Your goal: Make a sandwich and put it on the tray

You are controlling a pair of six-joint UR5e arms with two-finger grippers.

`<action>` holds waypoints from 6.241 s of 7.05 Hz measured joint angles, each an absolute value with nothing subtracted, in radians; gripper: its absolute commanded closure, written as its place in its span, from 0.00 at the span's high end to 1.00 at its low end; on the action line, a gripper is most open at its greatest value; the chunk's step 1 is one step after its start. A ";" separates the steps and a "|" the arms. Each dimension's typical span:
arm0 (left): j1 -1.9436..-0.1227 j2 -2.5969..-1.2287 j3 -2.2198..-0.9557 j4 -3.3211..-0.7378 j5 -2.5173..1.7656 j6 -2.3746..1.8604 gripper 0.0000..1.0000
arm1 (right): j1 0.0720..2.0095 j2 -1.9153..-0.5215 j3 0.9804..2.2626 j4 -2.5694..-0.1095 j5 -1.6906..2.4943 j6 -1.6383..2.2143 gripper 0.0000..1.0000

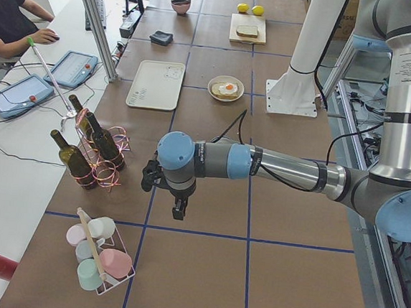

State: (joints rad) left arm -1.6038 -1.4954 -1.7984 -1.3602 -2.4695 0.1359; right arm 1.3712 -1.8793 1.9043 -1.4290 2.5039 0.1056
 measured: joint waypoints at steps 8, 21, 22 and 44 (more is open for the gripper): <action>-1.602 -1.490 -1.799 -1.416 -2.615 0.130 1.00 | 0.808 -2.066 1.856 -0.603 2.169 1.006 0.92; -1.601 -1.489 -1.802 -1.416 -2.615 0.127 1.00 | 0.749 -2.059 1.761 -0.398 2.167 1.141 0.00; -1.602 -1.488 -1.803 -1.416 -2.615 0.127 1.00 | 0.749 -2.061 1.762 -0.375 2.178 1.141 0.00; -1.588 -1.491 -1.801 -1.514 -2.689 0.124 1.00 | 0.493 -1.056 1.594 -0.882 2.079 1.453 0.65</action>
